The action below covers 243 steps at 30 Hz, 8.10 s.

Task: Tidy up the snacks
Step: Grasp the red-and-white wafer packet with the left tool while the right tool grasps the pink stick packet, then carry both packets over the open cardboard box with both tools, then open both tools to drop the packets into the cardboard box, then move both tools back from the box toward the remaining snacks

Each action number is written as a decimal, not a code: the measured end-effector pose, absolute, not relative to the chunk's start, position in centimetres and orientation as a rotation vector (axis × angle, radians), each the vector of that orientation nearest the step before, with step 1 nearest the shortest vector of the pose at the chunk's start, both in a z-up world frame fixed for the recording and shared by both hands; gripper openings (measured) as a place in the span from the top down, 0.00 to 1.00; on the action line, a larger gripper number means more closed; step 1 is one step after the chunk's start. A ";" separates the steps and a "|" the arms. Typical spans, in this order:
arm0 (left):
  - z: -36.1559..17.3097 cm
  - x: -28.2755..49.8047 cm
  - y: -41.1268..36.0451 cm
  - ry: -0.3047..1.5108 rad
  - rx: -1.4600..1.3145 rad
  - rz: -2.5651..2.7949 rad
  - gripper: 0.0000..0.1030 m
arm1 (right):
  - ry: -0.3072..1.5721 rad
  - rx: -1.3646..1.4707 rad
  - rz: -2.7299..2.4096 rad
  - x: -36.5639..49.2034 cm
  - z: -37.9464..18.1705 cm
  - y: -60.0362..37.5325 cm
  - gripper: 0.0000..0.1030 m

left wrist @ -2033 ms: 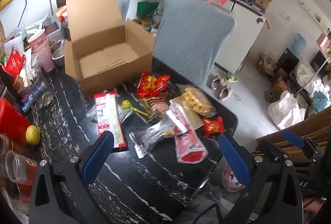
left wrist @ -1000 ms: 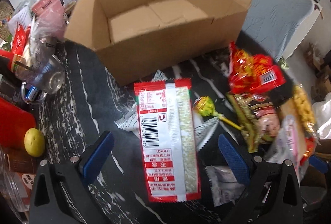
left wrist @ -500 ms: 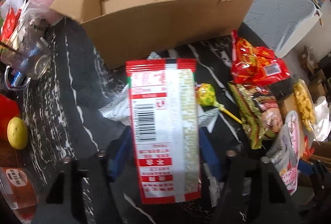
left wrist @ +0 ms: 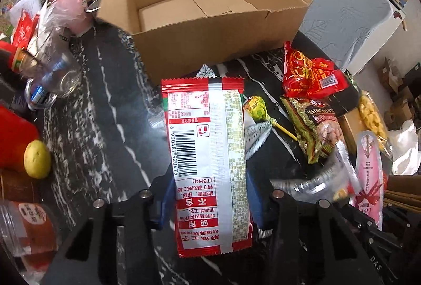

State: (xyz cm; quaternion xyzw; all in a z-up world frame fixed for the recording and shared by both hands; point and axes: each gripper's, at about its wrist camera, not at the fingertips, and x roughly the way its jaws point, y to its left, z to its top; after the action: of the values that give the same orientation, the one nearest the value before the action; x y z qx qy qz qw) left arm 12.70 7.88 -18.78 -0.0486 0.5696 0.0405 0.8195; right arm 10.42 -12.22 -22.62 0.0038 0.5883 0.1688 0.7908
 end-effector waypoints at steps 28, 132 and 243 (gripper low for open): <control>-8.1 3.4 5.9 1.031 -0.130 -0.009 0.55 | 1.120 0.003 0.466 3.7 -13.4 -13.6 0.89; -12.2 36.0 19.5 1.048 -0.216 0.266 0.42 | 1.036 -0.254 0.745 41.0 -12.9 6.1 0.71; -14.3 7.6 -1.2 1.180 0.091 -0.285 0.25 | 1.124 -0.018 0.340 6.9 -15.3 -19.1 0.35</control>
State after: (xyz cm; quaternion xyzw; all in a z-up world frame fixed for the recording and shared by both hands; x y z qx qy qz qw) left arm 7.63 -1.21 -14.29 0.0429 0.5542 -0.1338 0.8205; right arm 6.87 -19.15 -15.32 -0.0084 0.5305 0.1602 0.8324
